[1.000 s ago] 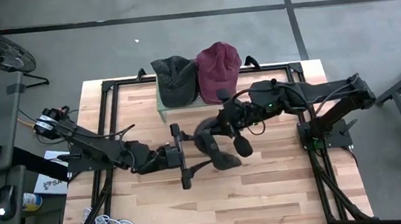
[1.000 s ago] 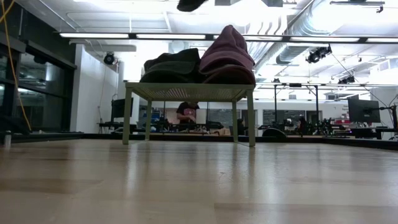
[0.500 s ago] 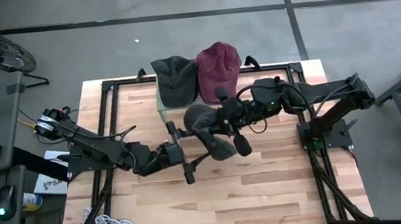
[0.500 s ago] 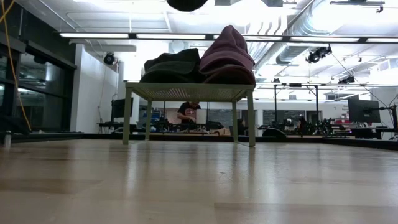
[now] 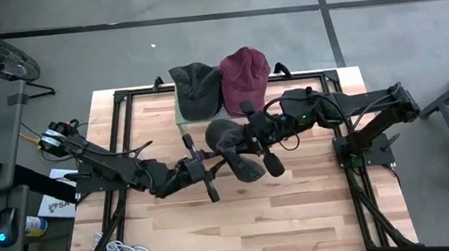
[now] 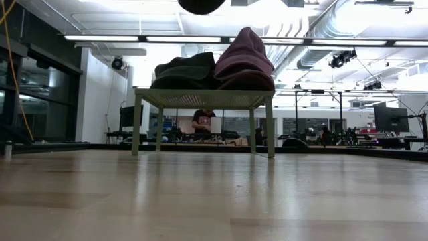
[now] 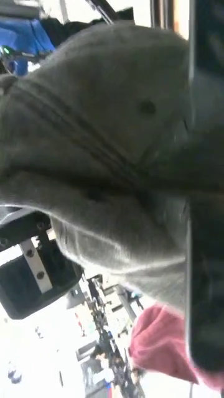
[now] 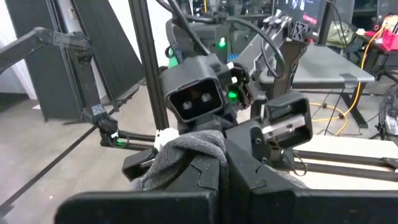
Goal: Pick & Place hat
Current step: Stack the black cap on the red caps on the shelf
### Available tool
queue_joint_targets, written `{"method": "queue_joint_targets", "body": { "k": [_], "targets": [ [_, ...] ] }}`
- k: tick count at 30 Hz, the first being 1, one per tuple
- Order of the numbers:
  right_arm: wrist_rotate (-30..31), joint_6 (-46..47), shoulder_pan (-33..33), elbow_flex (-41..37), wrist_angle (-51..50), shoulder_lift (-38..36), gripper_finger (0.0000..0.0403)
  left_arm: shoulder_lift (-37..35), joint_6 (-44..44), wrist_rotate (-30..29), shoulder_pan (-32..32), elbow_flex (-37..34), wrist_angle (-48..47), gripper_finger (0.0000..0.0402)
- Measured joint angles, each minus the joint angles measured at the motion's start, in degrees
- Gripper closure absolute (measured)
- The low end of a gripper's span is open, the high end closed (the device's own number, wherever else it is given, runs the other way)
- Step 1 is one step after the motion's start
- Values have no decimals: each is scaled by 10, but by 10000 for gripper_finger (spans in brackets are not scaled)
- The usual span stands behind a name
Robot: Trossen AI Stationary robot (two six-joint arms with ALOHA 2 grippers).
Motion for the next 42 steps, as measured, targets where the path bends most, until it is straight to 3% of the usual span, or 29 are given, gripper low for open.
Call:
{"method": "queue_joint_targets", "body": {
  "k": [2,4,11,17,23,29,33,36,42],
  "targets": [
    [-1,0,0,0,-3,0,403,-2,17,-3,-6,0,-1,381],
    [-2,0,0,0,-4,0,403,-3,22,-2,-10,0,0,391],
    [-2,1,0,0,-29,-3,403,-6,67,-11,-58,0,5,373],
    [-8,11,0,0,-43,-3,403,-6,145,-120,-109,0,10,368],
    [-40,13,0,0,-30,-3,403,-25,157,-145,-111,0,15,300],
    [-53,15,0,0,-22,-3,403,-35,107,-75,-81,0,17,185],
    [-54,15,0,0,-18,-3,403,-35,50,-12,-55,0,-14,132],
    [-55,15,0,0,-19,-3,403,-35,6,12,-39,0,-33,114],
    [-59,15,0,0,-19,-3,403,-35,-60,77,-19,0,-52,116]
  ]
}}
